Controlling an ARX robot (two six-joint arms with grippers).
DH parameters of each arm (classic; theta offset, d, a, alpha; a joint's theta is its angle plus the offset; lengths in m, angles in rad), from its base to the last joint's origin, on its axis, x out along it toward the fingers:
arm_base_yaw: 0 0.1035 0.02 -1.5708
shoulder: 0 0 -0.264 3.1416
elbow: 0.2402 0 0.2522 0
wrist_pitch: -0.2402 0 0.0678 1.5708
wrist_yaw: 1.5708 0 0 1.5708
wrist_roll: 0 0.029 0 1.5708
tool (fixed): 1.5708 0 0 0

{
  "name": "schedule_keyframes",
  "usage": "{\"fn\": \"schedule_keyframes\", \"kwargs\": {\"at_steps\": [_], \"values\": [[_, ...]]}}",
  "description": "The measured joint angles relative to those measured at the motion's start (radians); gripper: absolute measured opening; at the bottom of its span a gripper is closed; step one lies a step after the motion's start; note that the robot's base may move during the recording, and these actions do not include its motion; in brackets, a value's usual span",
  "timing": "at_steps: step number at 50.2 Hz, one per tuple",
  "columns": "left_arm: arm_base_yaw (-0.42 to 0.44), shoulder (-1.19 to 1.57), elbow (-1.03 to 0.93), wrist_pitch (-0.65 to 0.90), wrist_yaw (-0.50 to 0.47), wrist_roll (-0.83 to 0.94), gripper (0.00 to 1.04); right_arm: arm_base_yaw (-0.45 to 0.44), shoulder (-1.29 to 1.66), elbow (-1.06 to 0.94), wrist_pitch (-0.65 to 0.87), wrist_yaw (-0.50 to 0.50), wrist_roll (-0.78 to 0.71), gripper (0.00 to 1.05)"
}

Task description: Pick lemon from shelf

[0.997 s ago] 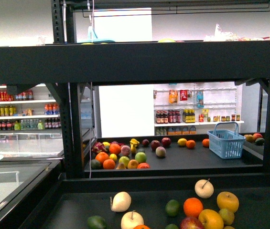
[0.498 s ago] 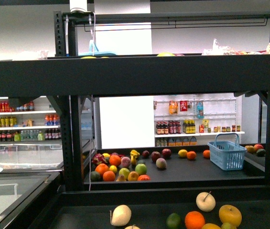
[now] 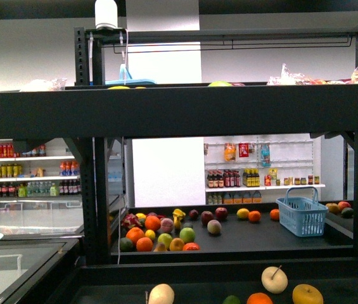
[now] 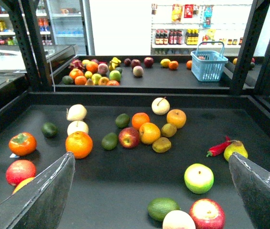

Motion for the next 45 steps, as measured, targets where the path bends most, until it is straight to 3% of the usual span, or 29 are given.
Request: {"fn": "schedule_keyframes", "kwargs": {"at_steps": [30,41,45], "values": [[0.0,-0.057,-0.057,0.008,0.0,0.0,0.03,0.0,0.0,0.0,0.0,0.0,0.0,0.97],[0.0,-0.057,-0.057,0.008,0.0,0.0,0.45,0.0,0.0,0.0,0.0,0.0,0.0,0.97],[0.0,-0.057,-0.057,0.008,0.0,0.0,0.66,0.0,0.0,0.0,0.0,0.0,0.0,0.97]]}}
